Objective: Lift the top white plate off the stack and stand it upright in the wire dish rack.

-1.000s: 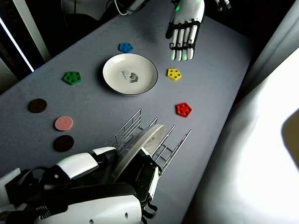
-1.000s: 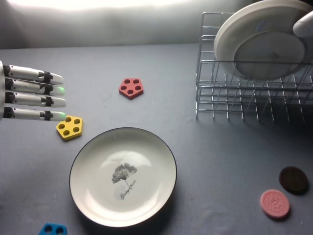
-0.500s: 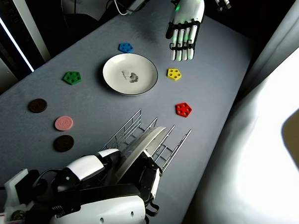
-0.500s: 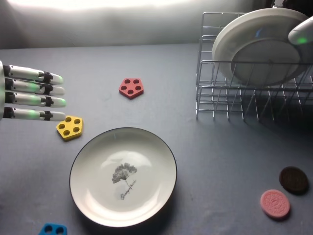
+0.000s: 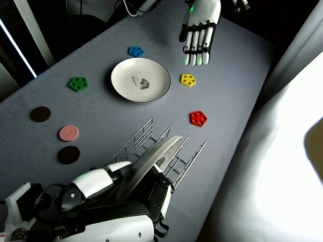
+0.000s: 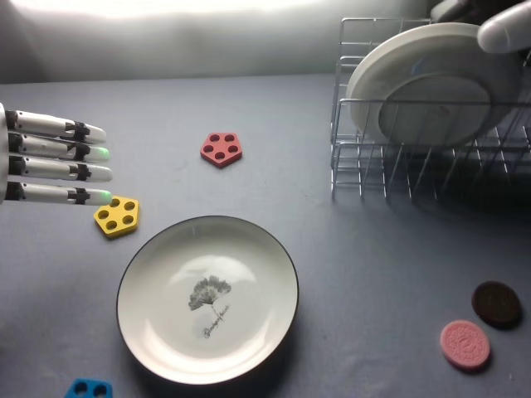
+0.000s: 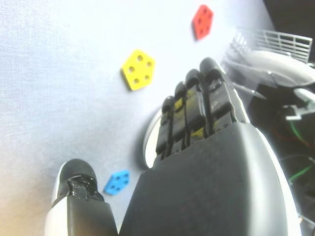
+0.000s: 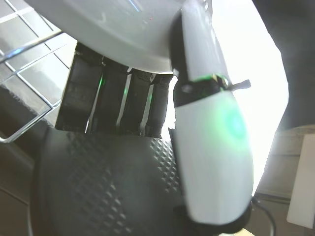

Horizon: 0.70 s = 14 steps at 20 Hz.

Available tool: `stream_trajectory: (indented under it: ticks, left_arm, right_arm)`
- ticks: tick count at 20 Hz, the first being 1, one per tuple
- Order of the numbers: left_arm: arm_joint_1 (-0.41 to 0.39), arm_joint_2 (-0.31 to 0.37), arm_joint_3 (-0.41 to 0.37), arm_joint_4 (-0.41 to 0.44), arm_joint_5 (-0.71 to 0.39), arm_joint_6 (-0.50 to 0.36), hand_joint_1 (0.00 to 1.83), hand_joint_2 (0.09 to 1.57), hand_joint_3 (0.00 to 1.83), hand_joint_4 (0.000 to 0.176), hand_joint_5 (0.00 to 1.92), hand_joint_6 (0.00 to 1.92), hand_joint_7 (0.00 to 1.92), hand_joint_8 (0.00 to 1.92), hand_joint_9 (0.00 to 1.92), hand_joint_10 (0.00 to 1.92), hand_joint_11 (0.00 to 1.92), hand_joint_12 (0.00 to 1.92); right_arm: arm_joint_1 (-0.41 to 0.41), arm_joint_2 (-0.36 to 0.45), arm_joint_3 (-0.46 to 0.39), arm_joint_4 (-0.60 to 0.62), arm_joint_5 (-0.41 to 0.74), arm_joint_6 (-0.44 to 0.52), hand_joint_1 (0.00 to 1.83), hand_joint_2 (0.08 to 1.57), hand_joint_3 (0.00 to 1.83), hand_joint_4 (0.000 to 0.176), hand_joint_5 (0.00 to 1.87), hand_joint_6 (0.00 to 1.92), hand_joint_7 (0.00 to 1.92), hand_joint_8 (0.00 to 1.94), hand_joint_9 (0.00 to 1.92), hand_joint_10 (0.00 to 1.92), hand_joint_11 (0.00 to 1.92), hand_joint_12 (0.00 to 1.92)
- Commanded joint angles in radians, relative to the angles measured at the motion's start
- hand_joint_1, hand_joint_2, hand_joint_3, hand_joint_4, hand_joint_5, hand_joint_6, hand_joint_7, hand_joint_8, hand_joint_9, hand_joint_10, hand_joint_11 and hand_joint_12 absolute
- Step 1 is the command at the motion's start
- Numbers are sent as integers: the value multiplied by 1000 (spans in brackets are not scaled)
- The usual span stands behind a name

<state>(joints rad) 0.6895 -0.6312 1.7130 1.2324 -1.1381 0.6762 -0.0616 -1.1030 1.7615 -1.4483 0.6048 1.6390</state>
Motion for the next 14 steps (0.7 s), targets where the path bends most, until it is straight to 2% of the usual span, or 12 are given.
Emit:
stream_trajectory:
  ticks: [1, 2, 3, 4, 5, 6, 8, 14]
  left_arm:
    - [-24, 7, 4, -67, -50, 5, 163, 996, 1, 0, 112, 2, 151, 4, 155, 3, 25, 382]
    - [-24, 7, 4, -67, -50, 4, 146, 989, 0, 0, 105, 5, 151, 7, 159, 10, 29, 389]
    - [-24, 7, 4, -67, -50, 4, 146, 989, 0, 0, 105, 5, 151, 7, 159, 10, 29, 389]
    - [-24, 7, 5, -67, -50, 4, 122, 992, 0, 0, 89, 0, 118, 0, 120, 0, 1, 367]
    - [-24, 7, 5, -67, -50, 4, 122, 992, 0, 0, 89, 0, 118, 0, 120, 0, 1, 367]
    - [-24, 7, 5, -67, -50, 4, 124, 989, 0, 0, 108, 8, 137, 8, 135, 7, 16, 372]
    - [-24, 7, 5, -67, -52, 4, 139, 987, 0, 0, 122, 10, 150, 10, 144, 9, 12, 371]
    - [-24, 6, 11, -80, -63, 4, 159, 986, 0, 0, 123, 2, 153, 1, 145, 1, 5, 380]
  right_arm:
    - [2, 13, 7, 58, -5, 3, 734, 960, 0, 97, 418, 4, 457, 0, 482, 1, 462, 127]
    - [2, 13, 6, 59, -5, 3, 508, 930, 0, 144, 302, 0, 339, 0, 380, 0, 369, 85]
    - [2, 13, 6, 59, -5, 3, 508, 930, 0, 144, 302, 0, 339, 0, 380, 0, 369, 85]
    - [2, 13, 6, 60, -4, 2, 400, 872, 0, 175, 189, 0, 197, 0, 249, 0, 331, 68]
    - [2, 13, 6, 62, -4, 1, 400, 872, 0, 175, 189, 0, 197, 0, 249, 0, 331, 68]
    - [2, 13, 6, 62, -4, 1, 350, 849, 0, 176, 138, 0, 120, 0, 129, 0, 230, 24]
    - [2, 13, 4, 69, -2, -5, 298, 819, 0, 176, 81, 0, 52, 0, 30, 0, 154, 0]
    - [3, 19, -4, 111, 15, -27, 319, 787, 0, 176, 41, 0, 4, 1, 0, 0, 106, 6]
